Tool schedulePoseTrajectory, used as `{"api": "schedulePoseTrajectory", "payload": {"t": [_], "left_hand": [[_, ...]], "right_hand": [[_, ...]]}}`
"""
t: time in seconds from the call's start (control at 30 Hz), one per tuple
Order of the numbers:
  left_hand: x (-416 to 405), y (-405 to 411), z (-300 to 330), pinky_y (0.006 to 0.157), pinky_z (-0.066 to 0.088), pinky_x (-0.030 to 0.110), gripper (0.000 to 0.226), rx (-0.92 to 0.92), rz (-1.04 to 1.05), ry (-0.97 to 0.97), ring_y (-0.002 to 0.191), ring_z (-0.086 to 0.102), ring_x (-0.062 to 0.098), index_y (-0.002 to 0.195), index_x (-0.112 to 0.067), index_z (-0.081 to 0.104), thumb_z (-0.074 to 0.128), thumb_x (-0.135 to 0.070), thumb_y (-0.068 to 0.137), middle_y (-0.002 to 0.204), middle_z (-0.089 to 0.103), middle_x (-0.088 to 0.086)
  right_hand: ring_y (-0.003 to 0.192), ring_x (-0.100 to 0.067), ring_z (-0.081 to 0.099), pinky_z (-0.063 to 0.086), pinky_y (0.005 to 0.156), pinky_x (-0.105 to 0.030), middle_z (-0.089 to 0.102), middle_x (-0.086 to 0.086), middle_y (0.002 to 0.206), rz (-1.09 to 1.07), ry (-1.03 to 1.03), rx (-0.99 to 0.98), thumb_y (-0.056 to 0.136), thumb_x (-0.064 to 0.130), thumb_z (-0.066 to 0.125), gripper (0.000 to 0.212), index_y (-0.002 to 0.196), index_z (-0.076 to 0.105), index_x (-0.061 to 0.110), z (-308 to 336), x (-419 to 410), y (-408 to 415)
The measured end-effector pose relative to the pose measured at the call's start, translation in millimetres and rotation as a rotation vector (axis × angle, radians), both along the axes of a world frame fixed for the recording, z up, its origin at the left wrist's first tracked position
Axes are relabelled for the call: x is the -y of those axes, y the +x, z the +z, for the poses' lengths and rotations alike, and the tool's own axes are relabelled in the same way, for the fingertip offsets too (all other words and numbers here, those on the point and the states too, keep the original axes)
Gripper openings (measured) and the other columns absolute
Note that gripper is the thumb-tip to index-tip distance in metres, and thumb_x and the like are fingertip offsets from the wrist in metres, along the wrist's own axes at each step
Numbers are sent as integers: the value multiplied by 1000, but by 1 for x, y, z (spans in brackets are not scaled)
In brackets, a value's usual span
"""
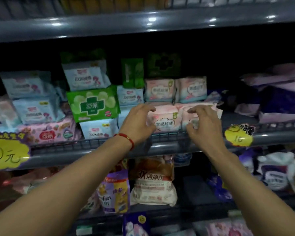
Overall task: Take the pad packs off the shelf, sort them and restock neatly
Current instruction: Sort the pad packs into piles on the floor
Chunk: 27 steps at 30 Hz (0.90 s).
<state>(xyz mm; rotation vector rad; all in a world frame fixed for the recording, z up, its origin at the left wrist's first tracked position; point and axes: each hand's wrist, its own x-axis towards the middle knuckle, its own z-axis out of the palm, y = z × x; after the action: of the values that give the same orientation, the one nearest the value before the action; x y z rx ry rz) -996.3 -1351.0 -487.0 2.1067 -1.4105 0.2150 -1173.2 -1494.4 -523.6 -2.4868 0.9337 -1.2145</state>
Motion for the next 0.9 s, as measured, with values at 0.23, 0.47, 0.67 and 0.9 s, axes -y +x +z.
{"api": "schedulePoseTrajectory", "payload": {"t": [0.23, 0.47, 0.67, 0.9], "left_hand": [[63, 10, 10, 107, 46, 42, 51, 173, -27, 232, 128, 53, 28, 136, -20, 59, 71, -24, 87, 137, 59, 6], [60, 21, 9, 100, 41, 43, 42, 162, -65, 223, 120, 42, 27, 117, -27, 57, 81, -29, 82, 128, 61, 2], [46, 19, 18, 104, 40, 40, 67, 152, -93, -23, 124, 46, 30, 139, -23, 53, 85, -21, 79, 132, 57, 6], [-39, 5, 34, 92, 49, 23, 60, -212, -47, -311, 101, 58, 12, 133, -19, 61, 86, -25, 79, 114, 59, -2]], "right_hand": [[146, -29, 34, 23, 122, -48, 40, -7, 160, -32, 87, -486, 92, 49, 67, 77, 157, 34, 25, 14, 78, -4], [133, -33, 36, 34, 108, -46, 47, -9, 144, -25, -63, -507, 90, 40, 74, 68, 149, 45, 23, 14, 82, -8], [121, -35, 44, 36, 92, -46, 56, -11, 129, -55, -219, -262, 82, 39, 82, 60, 132, 57, 18, 27, 65, -21], [97, -11, 56, 53, 81, -30, 56, 6, 110, 109, 46, 168, 84, 53, 76, 61, 126, 52, 16, 61, -10, -34]]}}
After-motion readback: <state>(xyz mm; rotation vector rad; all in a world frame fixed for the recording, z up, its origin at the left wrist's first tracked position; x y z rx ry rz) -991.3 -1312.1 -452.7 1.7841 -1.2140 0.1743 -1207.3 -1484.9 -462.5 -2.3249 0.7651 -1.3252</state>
